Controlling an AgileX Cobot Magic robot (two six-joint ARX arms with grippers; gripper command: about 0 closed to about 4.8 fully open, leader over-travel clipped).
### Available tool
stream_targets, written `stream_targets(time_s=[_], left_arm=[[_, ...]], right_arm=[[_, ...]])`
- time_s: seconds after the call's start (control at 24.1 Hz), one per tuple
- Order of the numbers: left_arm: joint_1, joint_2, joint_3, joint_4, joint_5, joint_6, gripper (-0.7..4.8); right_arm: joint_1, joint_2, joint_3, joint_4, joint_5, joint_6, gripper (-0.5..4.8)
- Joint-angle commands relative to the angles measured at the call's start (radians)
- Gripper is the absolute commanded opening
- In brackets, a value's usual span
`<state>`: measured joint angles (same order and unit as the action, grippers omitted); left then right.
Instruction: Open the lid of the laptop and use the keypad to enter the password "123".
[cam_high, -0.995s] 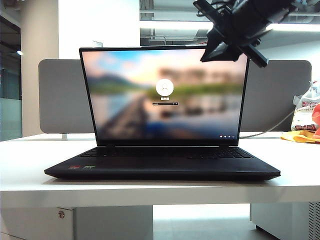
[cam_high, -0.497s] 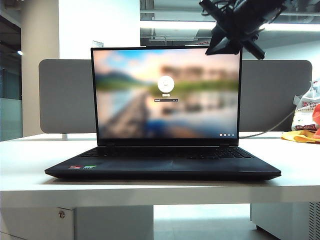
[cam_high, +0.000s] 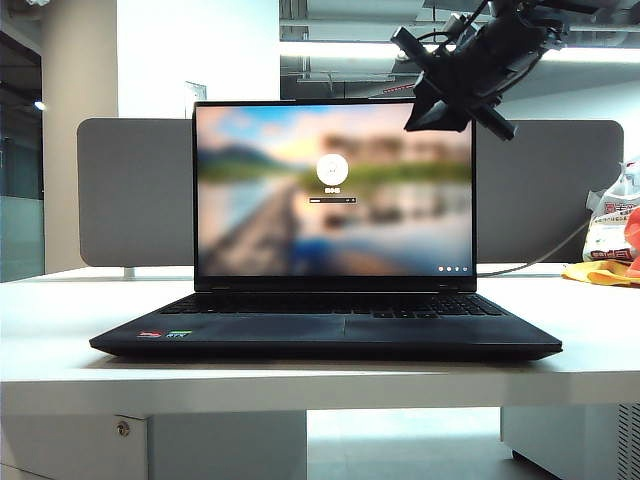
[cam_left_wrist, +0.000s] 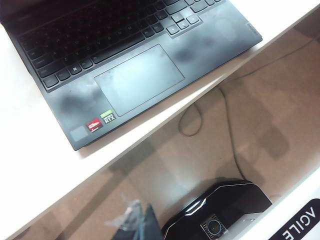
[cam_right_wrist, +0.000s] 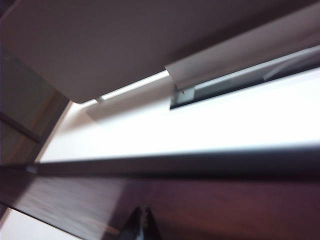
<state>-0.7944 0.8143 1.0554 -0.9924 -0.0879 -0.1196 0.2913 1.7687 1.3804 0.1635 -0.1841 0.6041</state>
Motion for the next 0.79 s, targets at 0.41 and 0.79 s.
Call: stream_targets(time_s=[0.41,0.79], left_arm=[[-0.001,-0.002,0.002,-0.011,-0.032,0.007,-0.06],[-0.001,-0.002,0.002,0.019,-0.032,0.008,-0.06]], right_arm=[[-0.037,0.068,0.136,-0.049,-0.079,-0.007,-0.02],[-0.014,-0.038,0.122,-0.363,-0.085,-0.198,-0.02]])
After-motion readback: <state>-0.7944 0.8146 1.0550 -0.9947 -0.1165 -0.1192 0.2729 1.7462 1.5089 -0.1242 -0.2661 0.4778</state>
